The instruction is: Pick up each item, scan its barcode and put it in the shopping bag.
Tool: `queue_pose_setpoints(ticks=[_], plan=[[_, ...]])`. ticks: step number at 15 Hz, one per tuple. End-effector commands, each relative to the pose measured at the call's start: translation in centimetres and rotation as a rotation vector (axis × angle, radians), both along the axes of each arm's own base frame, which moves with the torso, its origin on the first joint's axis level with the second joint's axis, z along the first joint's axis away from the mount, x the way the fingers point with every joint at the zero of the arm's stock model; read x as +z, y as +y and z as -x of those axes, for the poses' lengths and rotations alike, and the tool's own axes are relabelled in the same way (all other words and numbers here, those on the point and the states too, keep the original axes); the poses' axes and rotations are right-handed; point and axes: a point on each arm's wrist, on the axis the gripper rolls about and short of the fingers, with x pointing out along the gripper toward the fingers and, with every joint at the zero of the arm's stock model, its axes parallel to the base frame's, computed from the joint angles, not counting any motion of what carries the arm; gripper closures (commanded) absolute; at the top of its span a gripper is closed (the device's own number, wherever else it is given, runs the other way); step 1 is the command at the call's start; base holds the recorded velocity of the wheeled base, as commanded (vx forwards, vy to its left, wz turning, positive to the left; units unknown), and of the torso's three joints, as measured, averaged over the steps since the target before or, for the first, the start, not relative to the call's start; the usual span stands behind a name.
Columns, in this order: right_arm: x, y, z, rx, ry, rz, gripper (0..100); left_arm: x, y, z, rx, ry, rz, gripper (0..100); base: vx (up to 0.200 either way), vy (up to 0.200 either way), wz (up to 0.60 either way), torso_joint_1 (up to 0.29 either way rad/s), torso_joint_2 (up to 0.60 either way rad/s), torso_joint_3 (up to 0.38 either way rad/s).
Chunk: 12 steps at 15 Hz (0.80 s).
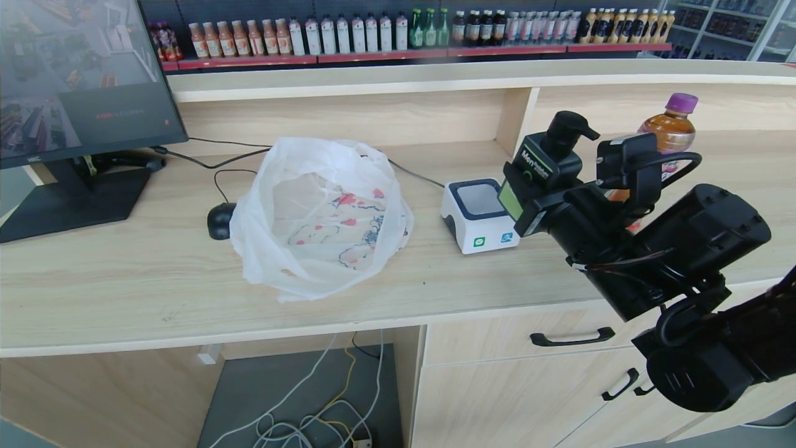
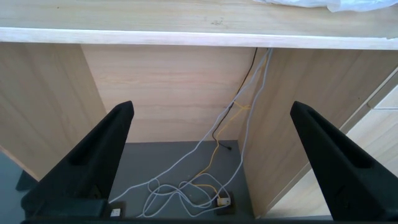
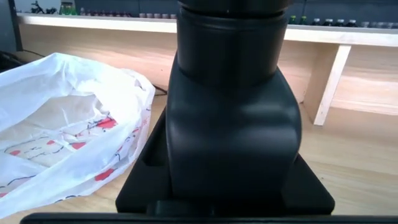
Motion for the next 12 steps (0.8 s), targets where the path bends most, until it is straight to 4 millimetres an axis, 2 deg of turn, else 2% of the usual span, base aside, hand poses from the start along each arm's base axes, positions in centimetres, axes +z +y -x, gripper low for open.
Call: queue_pose_setpoints(ticks=[1, 12], plan=[[0.12, 0.07, -0.24, -0.002, -0.007, -0.004, 100, 0.01, 0.00, -0.01, 0.000, 0.001, 0.001, 0, 0.000, 0.200, 0.00, 0.007, 0.01, 0.002], [0.27, -0.04, -0.46, -0.004, -0.008, -0.020, 100, 0.01, 0.00, -0.01, 0.000, 0.001, 0.004, 0, 0.000, 0.200, 0.00, 0.004, 0.00, 0.002]])
